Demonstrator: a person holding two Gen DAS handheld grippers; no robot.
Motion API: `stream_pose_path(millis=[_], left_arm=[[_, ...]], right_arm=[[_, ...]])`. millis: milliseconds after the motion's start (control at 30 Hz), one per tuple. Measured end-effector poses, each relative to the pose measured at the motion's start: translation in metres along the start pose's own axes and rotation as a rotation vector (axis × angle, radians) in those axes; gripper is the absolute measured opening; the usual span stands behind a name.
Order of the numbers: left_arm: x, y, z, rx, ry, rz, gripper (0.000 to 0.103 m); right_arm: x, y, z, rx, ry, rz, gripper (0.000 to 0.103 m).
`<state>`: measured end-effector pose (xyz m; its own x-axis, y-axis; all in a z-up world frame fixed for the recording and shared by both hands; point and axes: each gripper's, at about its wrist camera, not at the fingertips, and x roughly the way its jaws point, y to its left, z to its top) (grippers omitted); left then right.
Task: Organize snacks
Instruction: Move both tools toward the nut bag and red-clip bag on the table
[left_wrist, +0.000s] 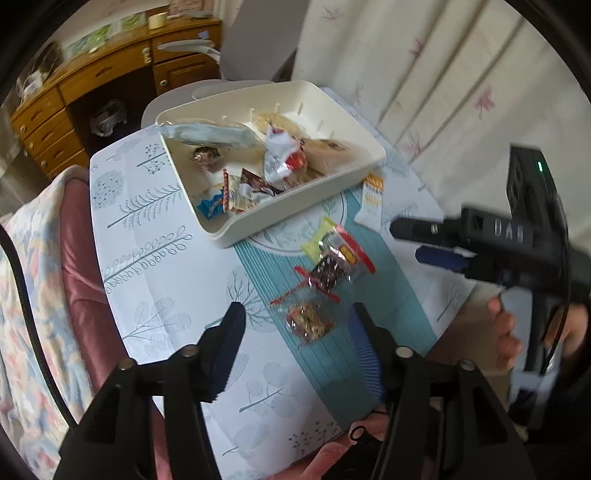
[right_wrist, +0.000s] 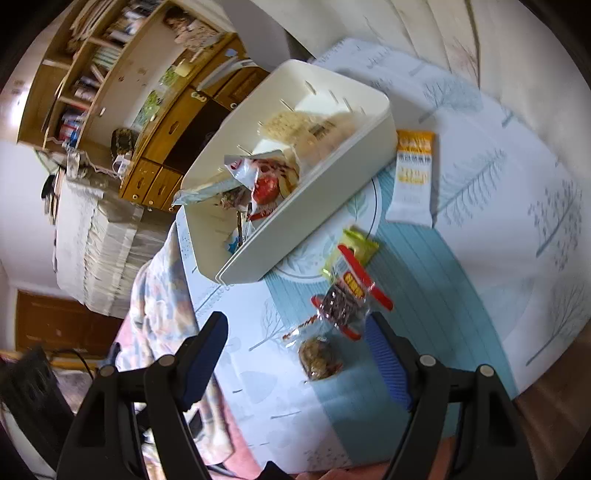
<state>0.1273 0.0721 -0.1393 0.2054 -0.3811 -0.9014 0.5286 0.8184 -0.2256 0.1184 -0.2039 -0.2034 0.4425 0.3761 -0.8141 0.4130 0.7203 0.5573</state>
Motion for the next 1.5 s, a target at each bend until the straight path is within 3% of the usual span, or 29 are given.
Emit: stream_pose_path(millis=[233, 500, 900, 1333, 1500], left_arm=[[0.022, -0.012, -0.014, 0.084, 0.034, 0.014, 0.071], [0.053, -0.016, -0.021, 0.127, 0.057, 0.015, 0.078], [0.121, -0.005, -0.008, 0.040, 0.197, -0.019, 0.082], [0.178, 0.011, -0.010, -0.147, 0.377, -0.029, 0.082], [0.188, 0.007, -0.009, -0.163, 0.410, -0.019, 0.082]], right_arm=[[0.019, -0.019, -0.002, 0.158, 0.079, 0.001, 0.077], [0.051, -0.038, 0.005, 0.309, 0.177, -0.011, 0.077], [0.104, -0.059, 0.013, 0.491, 0.328, -0.046, 0.077], [0.136, -0.057, 0.030, 0.477, 0.394, -0.151, 0.077], [0.144, -0.054, 0.033, 0.459, 0.417, -0.202, 0.068]])
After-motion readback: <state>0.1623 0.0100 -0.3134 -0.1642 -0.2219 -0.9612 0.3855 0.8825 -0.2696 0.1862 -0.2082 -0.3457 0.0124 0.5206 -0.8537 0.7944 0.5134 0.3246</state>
